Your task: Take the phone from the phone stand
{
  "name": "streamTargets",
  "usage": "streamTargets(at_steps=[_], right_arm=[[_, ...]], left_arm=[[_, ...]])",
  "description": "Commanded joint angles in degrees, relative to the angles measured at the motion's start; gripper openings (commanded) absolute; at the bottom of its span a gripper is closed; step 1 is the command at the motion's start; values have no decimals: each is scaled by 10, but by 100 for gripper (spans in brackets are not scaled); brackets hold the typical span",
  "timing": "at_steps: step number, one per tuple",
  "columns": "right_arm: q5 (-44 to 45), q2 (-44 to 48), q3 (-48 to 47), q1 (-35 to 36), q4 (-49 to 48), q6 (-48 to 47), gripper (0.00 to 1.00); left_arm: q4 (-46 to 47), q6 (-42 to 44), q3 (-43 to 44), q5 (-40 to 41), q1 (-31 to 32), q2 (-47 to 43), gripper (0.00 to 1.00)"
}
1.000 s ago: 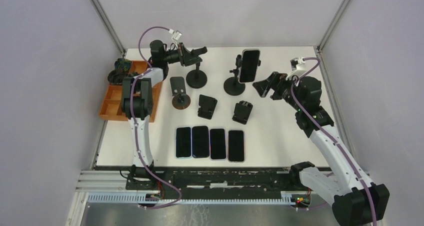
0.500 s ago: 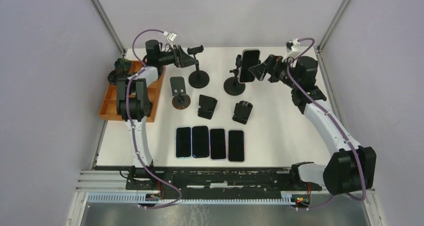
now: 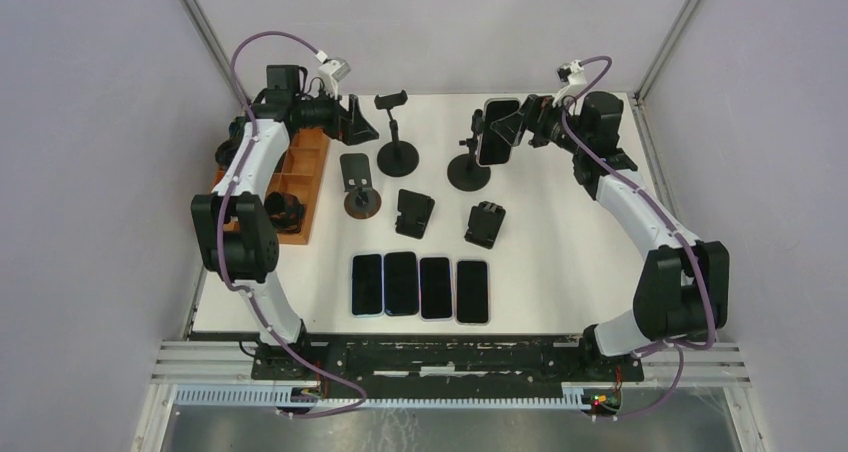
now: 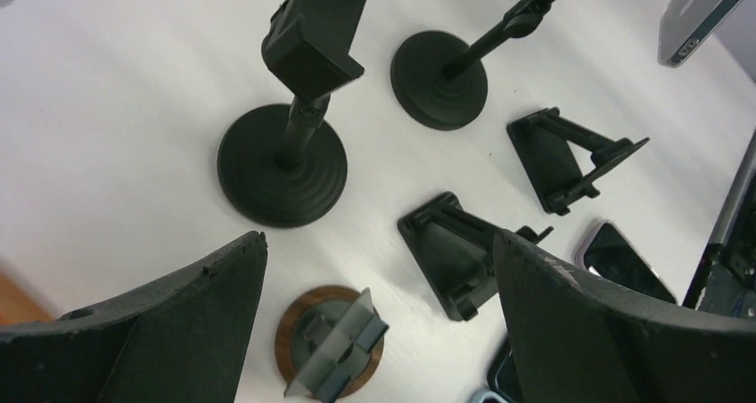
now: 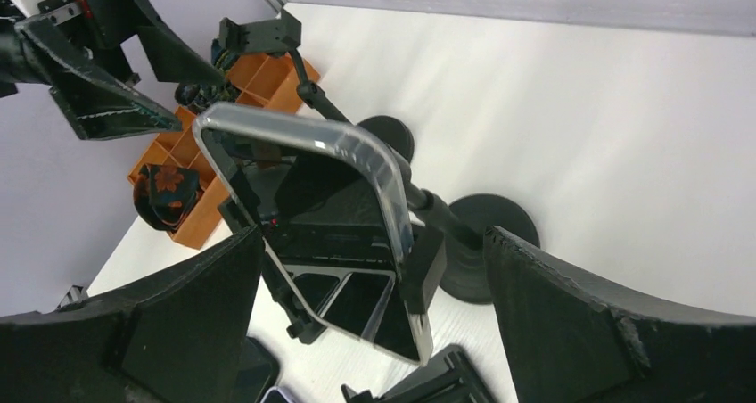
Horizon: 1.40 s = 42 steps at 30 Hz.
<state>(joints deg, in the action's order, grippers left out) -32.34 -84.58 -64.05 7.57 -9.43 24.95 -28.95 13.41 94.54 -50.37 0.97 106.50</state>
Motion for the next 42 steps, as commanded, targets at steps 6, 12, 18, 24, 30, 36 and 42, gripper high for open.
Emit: streamTargets(at_steps=[6, 12, 18, 24, 30, 36, 42], right_arm=[[-110, -57, -30, 9, -152, 49, 95], [-120, -58, -25, 18, -162, 60, 60], [-105, -42, -32, 20, -146, 53, 48], [-98, -43, -43, 23, -124, 36, 66], [-102, -63, -59, 27, -121, 38, 55], [-108, -71, -83, 31, -119, 47, 13], [-112, -73, -110, 30, -122, 74, 0]], left_arm=[[-187, 63, 111, 124, -4, -63, 100], [-201, 28, 152, 181, -9, -94, 100], [-256, 69, 130, 82, -2, -102, 100], [-271, 128, 55, 88, 61, -127, 100], [-271, 158, 24, 95, 123, -144, 100], [-269, 194, -3, 66, 148, -150, 100], [-262, 203, 10, 86, 170, -153, 100]])
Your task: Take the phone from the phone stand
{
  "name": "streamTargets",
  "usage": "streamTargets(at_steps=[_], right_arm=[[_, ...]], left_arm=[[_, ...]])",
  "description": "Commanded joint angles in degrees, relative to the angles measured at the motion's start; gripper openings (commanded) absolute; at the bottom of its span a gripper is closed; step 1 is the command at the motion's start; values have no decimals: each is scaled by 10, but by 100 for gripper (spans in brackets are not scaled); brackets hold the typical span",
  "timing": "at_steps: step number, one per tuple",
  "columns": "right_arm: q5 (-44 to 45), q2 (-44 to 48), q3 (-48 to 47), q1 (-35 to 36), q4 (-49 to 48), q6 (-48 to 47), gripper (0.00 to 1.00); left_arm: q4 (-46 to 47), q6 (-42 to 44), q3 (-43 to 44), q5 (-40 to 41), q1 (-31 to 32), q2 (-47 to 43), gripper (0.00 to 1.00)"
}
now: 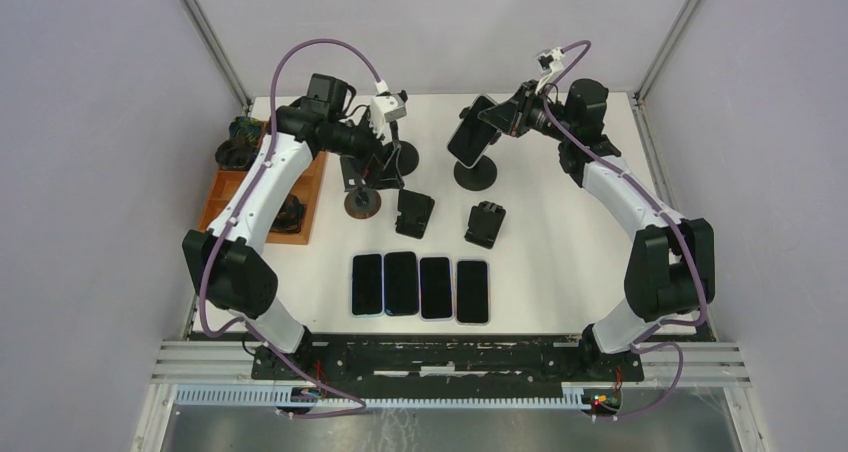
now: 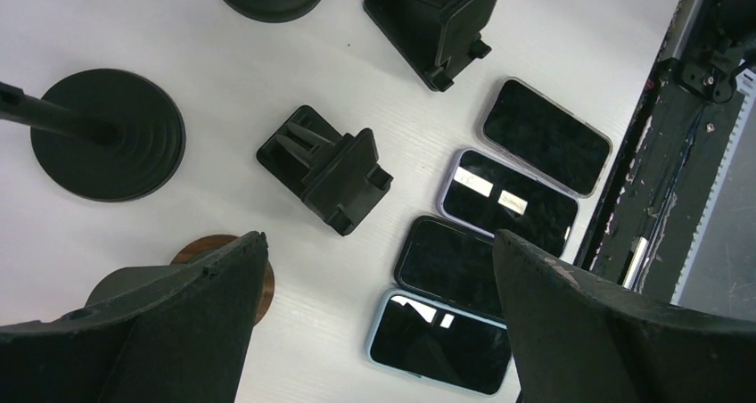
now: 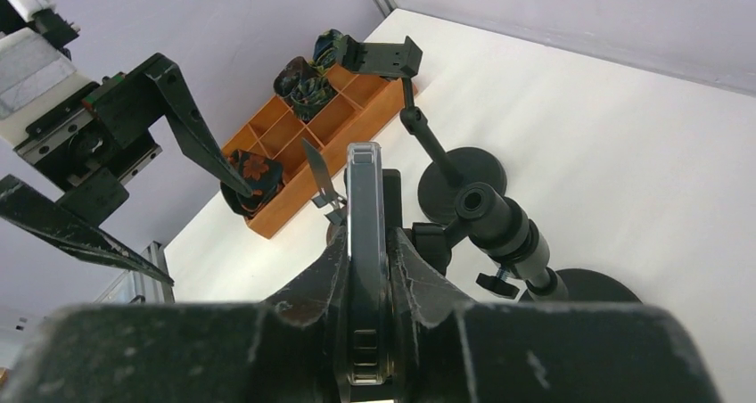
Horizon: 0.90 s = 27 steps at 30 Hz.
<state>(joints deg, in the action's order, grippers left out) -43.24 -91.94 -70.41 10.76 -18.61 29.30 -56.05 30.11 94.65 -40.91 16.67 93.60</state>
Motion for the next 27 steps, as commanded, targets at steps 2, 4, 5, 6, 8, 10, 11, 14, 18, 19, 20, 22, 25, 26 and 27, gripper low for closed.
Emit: streamTargets(at_steps=[2, 4, 5, 6, 8, 10, 11, 14, 18, 19, 20, 22, 25, 26, 27], right_arm=[[-8, 2, -56, -1, -49, 57, 0], [-17, 1, -70, -3, -66, 90, 0], [-22, -1, -81, -4, -72, 107, 0], [-27, -2, -91, -6, -77, 125, 0], [-36, -1, -107, -11, -93, 162, 0], [-47, 1, -119, -16, -117, 211, 0], [-52, 4, -122, -19, -131, 231, 0], [-60, 13, -131, -22, -160, 290, 0], [-61, 39, -121, -22, -210, 367, 0], [-61, 48, -112, -22, -244, 399, 0], [-62, 56, -100, -22, -272, 426, 0], [-62, 75, -76, -21, -316, 471, 0], [-57, 108, -42, -12, -358, 516, 0], [-57, 115, -35, -9, -366, 528, 0], [-57, 121, -26, -5, -377, 540, 0]], left_arm=[[19, 37, 8, -24, 14, -30, 100], [33, 40, 5, -40, 15, -35, 100], [37, 47, 3, -52, 15, -37, 100], [40, 56, 0, -65, 14, -40, 100], [44, 79, -9, -98, 14, -48, 100], [45, 104, -18, -150, 10, -56, 100], [44, 114, -21, -164, 9, -58, 100], [53, 113, -15, -195, 9, -58, 100], [115, 50, -9, -193, 9, -54, 100], [143, 33, -14, -194, 9, -57, 100], [158, 17, -22, -195, 9, -63, 100], [217, -20, -42, -196, 9, -73, 100], [272, -86, -51, -195, 9, -75, 100], [286, -100, -52, -197, 9, -75, 100], [294, -107, -52, -200, 9, -76, 100]])
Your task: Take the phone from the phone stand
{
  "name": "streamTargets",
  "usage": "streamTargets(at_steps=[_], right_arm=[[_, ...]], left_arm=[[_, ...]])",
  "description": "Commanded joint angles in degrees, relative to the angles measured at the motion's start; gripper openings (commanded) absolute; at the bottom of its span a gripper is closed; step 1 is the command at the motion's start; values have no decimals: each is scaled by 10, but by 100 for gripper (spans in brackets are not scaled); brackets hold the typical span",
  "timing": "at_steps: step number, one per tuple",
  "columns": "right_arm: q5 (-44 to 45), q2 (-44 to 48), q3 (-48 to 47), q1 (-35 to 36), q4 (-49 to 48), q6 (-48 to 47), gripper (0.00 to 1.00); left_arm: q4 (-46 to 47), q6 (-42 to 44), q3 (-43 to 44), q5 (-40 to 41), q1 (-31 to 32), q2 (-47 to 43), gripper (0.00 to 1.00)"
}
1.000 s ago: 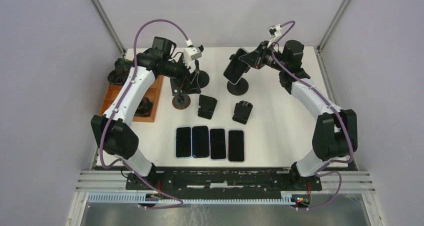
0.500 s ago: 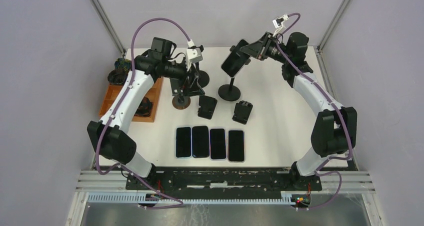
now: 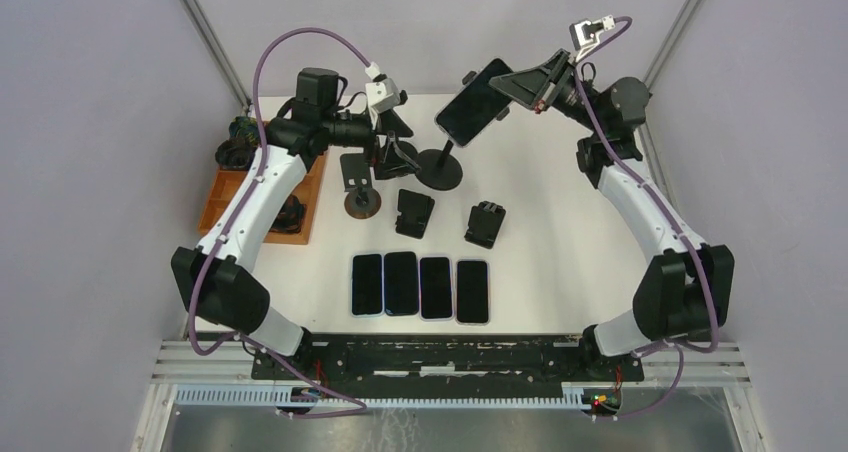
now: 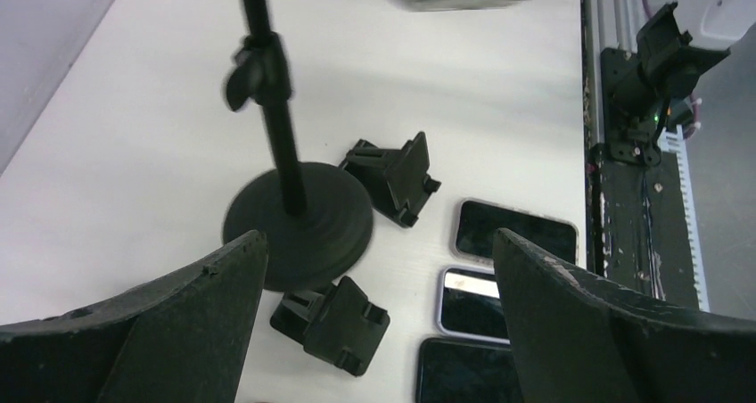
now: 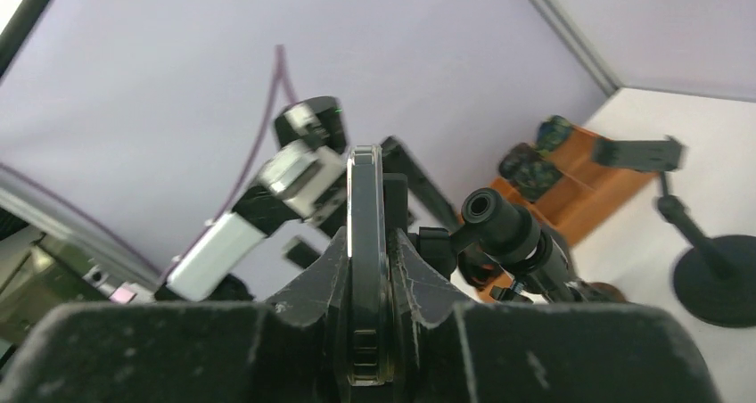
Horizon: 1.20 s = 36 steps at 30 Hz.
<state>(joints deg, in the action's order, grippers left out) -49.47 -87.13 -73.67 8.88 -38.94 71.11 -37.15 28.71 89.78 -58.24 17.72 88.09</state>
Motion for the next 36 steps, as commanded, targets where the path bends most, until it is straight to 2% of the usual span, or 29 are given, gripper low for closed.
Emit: streamTargets(at_steps=[1, 10, 15, 21, 25, 28, 30, 32, 34, 36], right_arm=[[6, 81, 14, 17, -187, 135, 0], [37, 130, 57, 82, -177, 124, 0], [56, 147, 75, 126, -154, 95, 0], [70, 152, 91, 161, -157, 87, 0], [74, 150, 93, 178, -160, 84, 0], [75, 148, 99, 190, -158, 75, 0], [75, 147, 107, 197, -157, 69, 0], [75, 145, 116, 202, -154, 62, 0], [68, 143, 124, 205, -149, 55, 1], [56, 143, 133, 207, -142, 46, 12]], left_arm=[[108, -96, 0, -31, -1, -21, 100], [90, -82, 35, -89, 25, -31, 100], [86, -106, 27, -147, 49, -33, 100], [-36, -14, 47, -178, 67, -26, 91], [-98, 56, 49, -175, 67, -28, 74], [-120, 77, 48, -172, 67, -29, 54], [-121, 78, 50, -171, 68, -31, 35], [-120, 79, 49, -167, 68, -33, 7], [-129, 82, 50, -162, 68, -36, 2], [-165, 114, 59, -161, 69, -36, 2]])
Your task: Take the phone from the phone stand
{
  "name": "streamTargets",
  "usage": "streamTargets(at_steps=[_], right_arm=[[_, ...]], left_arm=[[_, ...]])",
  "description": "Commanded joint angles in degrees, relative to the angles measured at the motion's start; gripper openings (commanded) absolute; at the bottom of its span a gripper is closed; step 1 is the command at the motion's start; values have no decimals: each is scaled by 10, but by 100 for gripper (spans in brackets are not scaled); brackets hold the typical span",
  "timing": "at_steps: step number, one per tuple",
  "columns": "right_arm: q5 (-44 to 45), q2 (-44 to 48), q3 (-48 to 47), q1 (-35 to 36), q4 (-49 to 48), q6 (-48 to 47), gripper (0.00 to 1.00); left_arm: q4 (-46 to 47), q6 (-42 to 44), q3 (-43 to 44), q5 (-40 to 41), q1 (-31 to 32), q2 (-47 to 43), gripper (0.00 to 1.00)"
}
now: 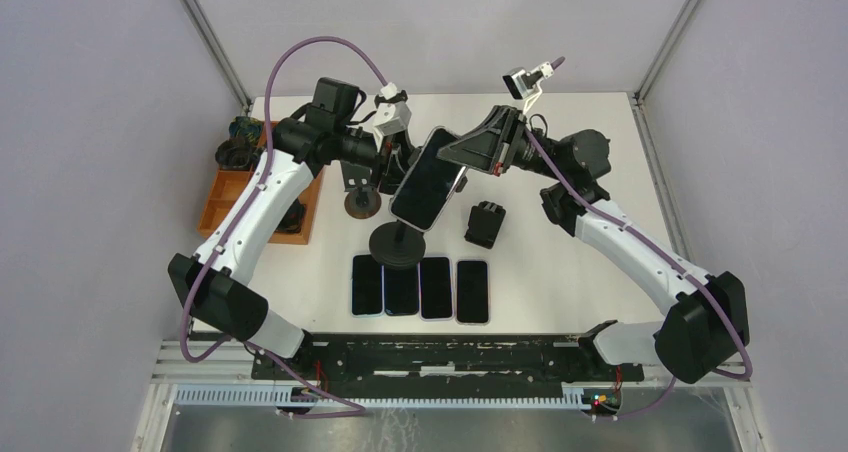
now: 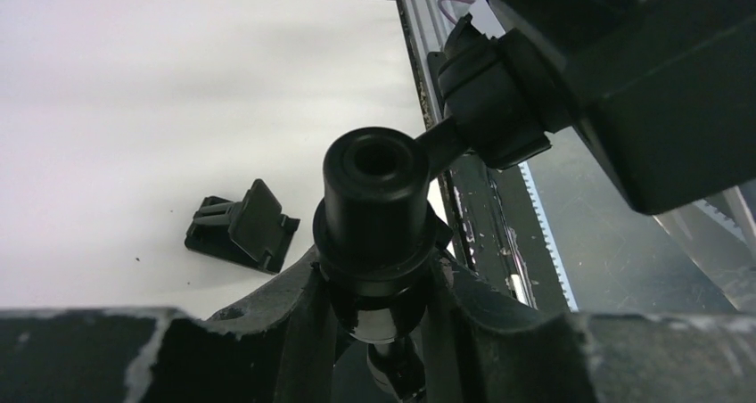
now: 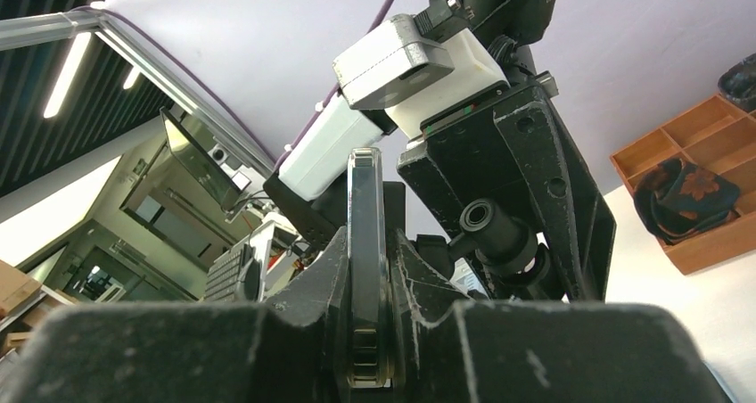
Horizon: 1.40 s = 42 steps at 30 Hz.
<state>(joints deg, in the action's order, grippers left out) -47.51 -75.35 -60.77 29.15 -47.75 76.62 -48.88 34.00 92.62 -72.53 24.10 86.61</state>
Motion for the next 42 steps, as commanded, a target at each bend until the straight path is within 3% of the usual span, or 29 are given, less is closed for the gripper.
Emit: streamTargets(at_steps=[1, 7, 19, 28, 33, 37, 42], right_arm=[[28, 26, 8, 3, -45, -19, 17], [-12, 42, 14, 4, 44, -97, 42], [-39, 73, 49, 8, 80, -139, 49], [-42, 39, -7, 37, 98, -155, 44], [-49, 35, -13, 39, 108, -165, 32], [-55, 35, -33, 38, 126, -184, 30], [-53, 32, -54, 38, 110, -179, 6]], left_arm=[[-67, 82, 36, -18, 5, -21, 2], [-136, 158, 50, -13, 4, -26, 2], [-151, 156, 78, -31, 5, -28, 2], [-173, 179, 62, -14, 5, -30, 2], [-204, 209, 62, -7, 6, -31, 2], [-240, 241, 64, -5, 6, -25, 2], [-333, 341, 72, 15, 14, -17, 2]])
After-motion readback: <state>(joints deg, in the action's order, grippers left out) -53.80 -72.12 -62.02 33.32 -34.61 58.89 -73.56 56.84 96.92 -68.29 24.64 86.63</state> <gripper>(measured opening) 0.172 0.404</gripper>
